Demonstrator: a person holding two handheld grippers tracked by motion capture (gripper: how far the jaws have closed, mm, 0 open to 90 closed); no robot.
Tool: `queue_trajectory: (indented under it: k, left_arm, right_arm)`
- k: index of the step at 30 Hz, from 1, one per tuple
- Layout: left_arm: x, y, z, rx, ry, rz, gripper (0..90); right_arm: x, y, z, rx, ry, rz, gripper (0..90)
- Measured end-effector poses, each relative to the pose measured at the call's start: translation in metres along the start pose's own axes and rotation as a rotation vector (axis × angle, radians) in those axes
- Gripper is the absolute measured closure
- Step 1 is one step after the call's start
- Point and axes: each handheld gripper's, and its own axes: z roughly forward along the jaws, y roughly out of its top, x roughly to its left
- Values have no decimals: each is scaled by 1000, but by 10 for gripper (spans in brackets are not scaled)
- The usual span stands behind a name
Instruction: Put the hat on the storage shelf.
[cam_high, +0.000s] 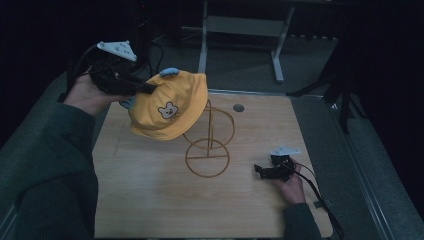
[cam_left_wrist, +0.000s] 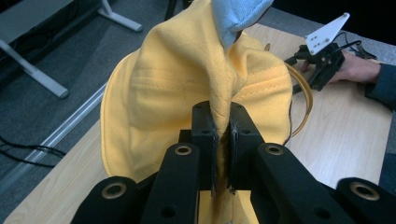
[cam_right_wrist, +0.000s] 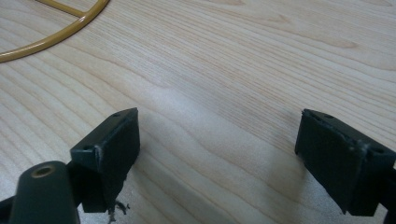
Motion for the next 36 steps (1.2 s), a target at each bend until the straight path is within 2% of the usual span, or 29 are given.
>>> queue_trajectory:
  k: [23,31,36]
  left_arm:
    - [-15,26,21,10,-37,56,829]
    - [-19,34,36,1,-57,64,825]
    - [-24,40,50,18,-69,79,825]
  right_arm:
    - [0,0,0,0,0,0,138]
    - [0,0,0,0,0,0,138]
    - [0,0,0,0,0,0,138]
